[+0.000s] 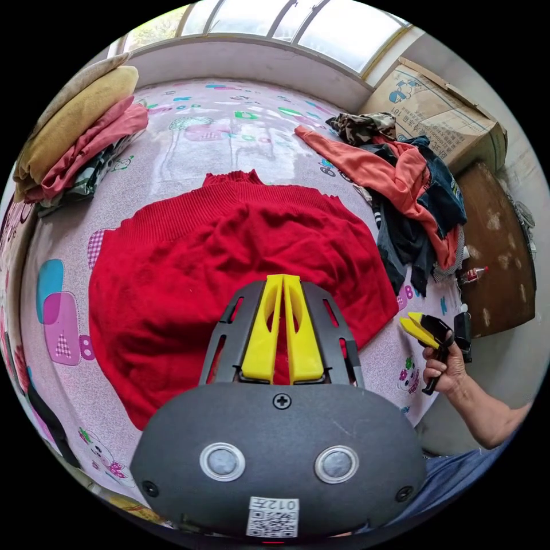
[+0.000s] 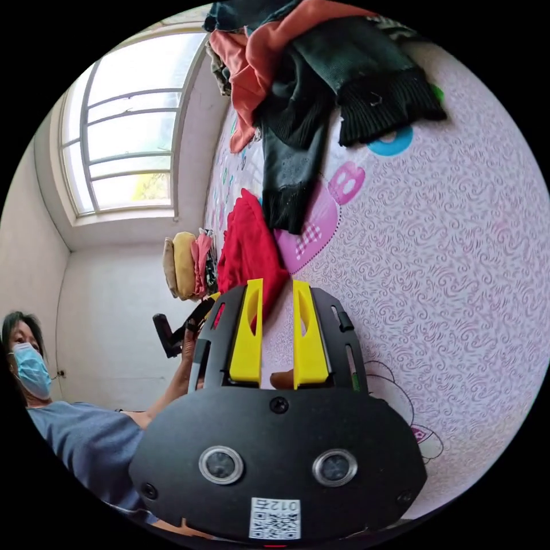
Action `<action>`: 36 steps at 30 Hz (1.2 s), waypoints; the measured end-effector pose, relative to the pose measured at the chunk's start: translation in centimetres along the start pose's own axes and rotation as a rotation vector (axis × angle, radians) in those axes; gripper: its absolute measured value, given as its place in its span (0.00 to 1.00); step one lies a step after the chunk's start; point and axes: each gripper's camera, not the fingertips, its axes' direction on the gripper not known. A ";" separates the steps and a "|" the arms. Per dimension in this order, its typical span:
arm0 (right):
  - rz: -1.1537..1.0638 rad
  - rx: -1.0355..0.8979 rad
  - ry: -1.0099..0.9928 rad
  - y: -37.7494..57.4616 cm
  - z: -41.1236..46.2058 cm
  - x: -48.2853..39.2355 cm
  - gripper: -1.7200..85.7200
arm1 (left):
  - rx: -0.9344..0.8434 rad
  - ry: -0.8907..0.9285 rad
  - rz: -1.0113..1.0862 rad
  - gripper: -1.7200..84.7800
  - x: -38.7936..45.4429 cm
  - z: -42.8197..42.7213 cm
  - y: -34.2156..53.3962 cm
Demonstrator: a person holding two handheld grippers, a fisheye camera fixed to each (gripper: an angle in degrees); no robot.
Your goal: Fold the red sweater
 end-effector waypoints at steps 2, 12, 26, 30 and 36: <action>0.025 0.000 -0.033 -0.3 0.7 0.8 0.10 | -0.012 -0.006 -0.002 0.03 0.3 0.6 0.0; 0.053 0.099 -0.129 -2.7 -0.2 0.4 0.05 | -0.084 0.042 0.242 0.07 10.4 2.9 2.2; 0.105 0.067 -0.168 -3.9 0.2 -1.6 0.05 | -0.011 -0.290 0.782 0.14 27.8 6.8 9.3; 0.029 0.003 -0.127 -4.1 1.5 -3.1 0.06 | -0.017 -0.405 0.826 0.07 28.9 8.6 9.2; 0.068 -0.134 -0.196 -10.3 2.7 0.5 0.21 | 0.003 -0.263 0.711 0.03 26.7 6.9 8.0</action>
